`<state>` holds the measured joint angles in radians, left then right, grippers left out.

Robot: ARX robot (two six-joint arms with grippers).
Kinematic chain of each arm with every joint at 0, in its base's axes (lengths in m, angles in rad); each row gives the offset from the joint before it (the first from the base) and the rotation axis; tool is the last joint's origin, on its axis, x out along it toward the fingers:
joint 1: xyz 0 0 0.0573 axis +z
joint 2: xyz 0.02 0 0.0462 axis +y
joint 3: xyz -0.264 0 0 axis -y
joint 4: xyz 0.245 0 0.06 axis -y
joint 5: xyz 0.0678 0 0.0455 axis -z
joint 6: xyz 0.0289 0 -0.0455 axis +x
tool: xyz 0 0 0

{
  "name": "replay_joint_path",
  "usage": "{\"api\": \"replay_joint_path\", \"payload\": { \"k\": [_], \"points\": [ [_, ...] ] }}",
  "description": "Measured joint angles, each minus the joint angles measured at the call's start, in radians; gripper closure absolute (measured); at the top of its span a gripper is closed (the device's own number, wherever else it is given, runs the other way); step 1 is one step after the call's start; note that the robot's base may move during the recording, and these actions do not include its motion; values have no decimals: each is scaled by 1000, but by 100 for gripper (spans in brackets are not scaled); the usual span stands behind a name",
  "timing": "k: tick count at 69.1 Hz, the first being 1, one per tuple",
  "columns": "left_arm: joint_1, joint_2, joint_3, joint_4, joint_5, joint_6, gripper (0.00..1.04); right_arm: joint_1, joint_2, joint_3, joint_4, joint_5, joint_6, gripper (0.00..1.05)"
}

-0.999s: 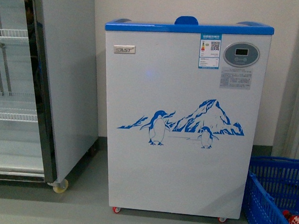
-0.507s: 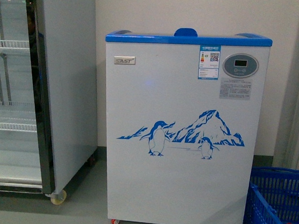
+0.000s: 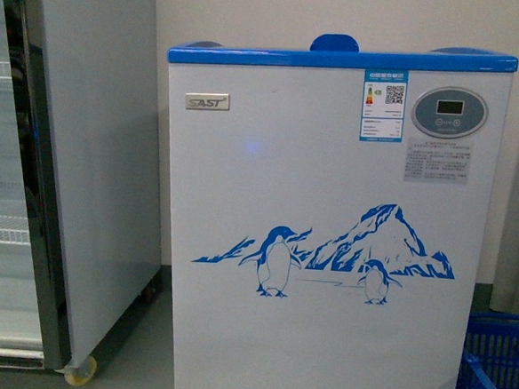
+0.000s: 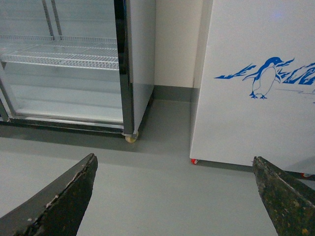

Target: Put drink in fridge

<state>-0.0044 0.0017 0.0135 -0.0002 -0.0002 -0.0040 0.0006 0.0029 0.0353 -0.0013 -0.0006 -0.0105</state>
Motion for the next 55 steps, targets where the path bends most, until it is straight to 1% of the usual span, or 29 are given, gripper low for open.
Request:
{"api": "replay_joint_path", "payload": {
  "k": [55],
  "points": [
    [0,1,0,0,1,0,8,0,0,0,0,2,0,7]
  ]
}}
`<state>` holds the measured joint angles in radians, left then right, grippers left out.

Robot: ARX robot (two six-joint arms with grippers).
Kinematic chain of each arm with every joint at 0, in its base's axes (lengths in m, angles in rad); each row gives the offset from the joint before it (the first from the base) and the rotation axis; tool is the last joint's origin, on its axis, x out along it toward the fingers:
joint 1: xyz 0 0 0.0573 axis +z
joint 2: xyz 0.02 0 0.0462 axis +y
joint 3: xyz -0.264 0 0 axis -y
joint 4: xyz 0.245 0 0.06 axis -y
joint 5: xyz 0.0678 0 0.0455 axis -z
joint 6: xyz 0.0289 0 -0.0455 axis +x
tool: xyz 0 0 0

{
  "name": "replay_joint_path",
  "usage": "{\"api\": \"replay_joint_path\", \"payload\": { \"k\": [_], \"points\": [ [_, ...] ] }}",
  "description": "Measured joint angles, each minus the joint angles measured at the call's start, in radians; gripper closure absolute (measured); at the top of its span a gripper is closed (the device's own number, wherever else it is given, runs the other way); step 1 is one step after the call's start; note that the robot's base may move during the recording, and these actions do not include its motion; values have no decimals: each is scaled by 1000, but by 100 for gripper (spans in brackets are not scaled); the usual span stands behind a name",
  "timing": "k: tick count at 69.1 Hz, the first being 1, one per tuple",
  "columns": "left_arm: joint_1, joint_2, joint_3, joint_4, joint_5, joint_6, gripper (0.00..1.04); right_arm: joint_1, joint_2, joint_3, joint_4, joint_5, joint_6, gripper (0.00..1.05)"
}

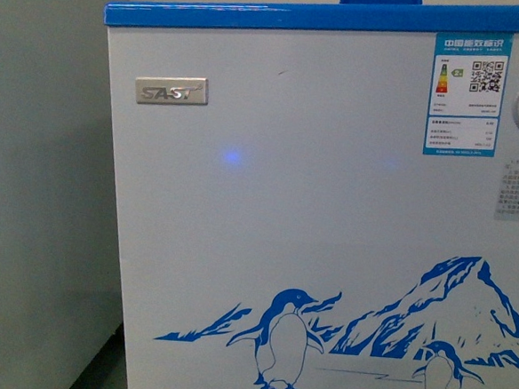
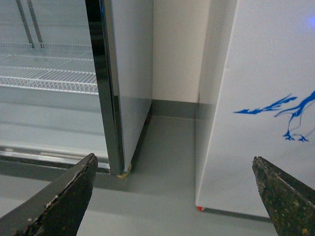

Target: Put drink in fridge

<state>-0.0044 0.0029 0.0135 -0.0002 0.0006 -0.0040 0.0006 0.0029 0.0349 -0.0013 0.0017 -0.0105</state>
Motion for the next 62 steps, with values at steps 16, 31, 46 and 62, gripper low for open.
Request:
{"api": "replay_joint_path", "payload": {
  "k": [16,31,46,62],
  "points": [
    [0,0,0,0,0,0,8,39,39,17,-63,146,54,7],
    [0,0,0,0,1,0,8,-208,457,102,-39,279,187,7],
    [0,0,0,0,0,0,8,-640,1019,270,327,-45,-5,7],
    [0,0,0,0,0,0,8,-866,1622,500,476,-120,-241,7]
  ]
}}
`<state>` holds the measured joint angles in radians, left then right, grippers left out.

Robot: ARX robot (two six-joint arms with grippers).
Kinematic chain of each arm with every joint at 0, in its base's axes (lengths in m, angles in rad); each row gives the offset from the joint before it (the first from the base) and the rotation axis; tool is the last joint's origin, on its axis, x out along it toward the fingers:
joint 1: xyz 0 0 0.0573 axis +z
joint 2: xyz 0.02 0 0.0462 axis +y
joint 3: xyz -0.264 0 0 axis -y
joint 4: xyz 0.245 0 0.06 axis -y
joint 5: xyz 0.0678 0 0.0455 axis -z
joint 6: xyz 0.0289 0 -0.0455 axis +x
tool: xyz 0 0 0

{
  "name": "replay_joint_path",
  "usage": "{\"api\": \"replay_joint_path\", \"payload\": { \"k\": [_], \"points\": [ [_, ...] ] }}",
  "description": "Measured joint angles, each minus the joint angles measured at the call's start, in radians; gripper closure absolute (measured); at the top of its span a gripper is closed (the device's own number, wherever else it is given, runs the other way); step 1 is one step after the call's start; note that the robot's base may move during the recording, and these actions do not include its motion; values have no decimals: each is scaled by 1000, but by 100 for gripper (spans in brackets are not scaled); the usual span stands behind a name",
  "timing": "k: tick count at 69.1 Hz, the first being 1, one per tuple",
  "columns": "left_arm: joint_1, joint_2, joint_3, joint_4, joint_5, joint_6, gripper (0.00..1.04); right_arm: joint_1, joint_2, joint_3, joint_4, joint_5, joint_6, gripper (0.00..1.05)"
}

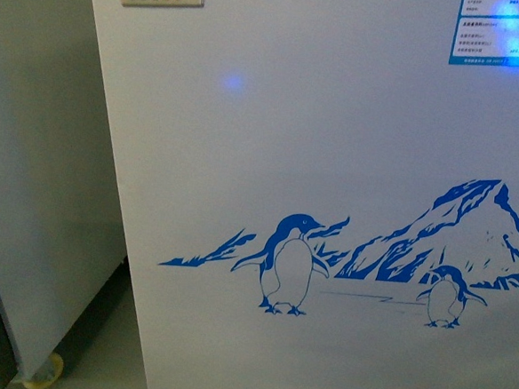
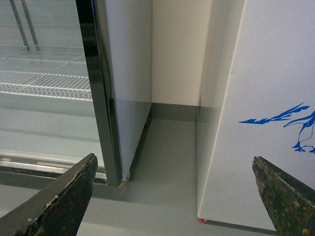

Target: Put drink in fridge

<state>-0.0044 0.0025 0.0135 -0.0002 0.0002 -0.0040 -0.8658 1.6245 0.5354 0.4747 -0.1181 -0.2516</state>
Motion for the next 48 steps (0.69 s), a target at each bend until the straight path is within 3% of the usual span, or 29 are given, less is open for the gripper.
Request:
{"api": "replay_joint_path", "payload": {
  "k": [12,33,48],
  "points": [
    [0,0,0,0,0,0,8,-27,327,188,36,-9,-114,7],
    [0,0,0,0,0,0,8,42,766,540,79,93,-165,7],
    [0,0,0,0,0,0,8,111,1043,872,-4,148,-177,7]
  ]
}}
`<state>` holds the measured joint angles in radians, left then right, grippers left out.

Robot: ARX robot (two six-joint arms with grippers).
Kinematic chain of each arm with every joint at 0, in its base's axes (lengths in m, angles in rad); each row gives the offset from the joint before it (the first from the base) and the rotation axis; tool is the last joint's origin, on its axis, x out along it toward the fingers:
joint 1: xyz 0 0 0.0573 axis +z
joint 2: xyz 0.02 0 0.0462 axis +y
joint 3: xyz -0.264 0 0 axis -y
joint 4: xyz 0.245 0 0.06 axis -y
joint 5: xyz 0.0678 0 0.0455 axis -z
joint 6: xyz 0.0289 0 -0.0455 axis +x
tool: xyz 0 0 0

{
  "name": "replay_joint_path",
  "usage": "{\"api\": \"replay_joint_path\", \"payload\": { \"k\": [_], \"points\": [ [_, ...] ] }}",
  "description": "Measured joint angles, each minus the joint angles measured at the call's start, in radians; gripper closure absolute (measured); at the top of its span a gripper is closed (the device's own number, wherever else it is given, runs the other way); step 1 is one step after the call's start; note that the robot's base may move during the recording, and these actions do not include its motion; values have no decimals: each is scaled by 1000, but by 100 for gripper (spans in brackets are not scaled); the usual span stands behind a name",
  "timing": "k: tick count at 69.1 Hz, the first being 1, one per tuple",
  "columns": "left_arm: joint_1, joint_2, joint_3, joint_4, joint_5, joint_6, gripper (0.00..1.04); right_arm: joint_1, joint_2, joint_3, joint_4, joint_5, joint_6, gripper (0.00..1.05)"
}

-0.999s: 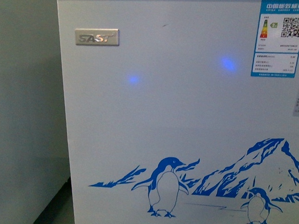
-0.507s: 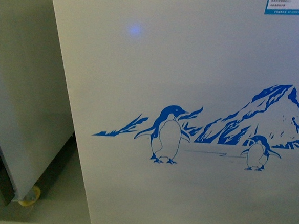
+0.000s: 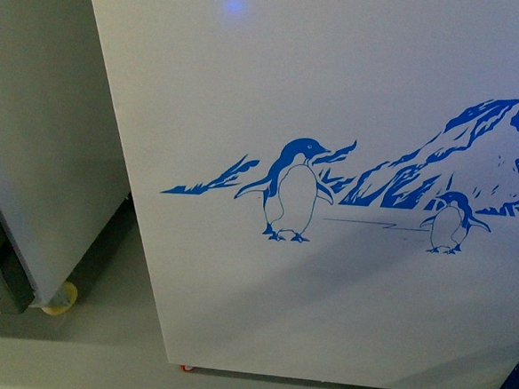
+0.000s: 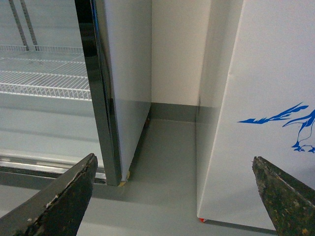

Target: Put drink in fridge

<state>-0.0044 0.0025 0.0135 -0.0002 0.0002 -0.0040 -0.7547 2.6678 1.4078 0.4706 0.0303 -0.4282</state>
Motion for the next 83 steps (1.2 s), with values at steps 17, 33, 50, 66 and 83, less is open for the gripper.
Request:
{"api": "replay_joint_path", "payload": {
  "k": [17,33,50,66,83],
  "points": [
    [0,0,0,0,0,0,8,51,254,312,-111,49,14,7],
    [0,0,0,0,0,0,8,69,401,509,-197,57,32,7],
    [0,0,0,0,0,0,8,65,497,591,-257,93,32,7],
    [0,0,0,0,0,0,8,48,511,604,-284,97,48,7],
    [0,0,0,0,0,0,8,48,459,502,-215,80,52,38]
  ]
}}
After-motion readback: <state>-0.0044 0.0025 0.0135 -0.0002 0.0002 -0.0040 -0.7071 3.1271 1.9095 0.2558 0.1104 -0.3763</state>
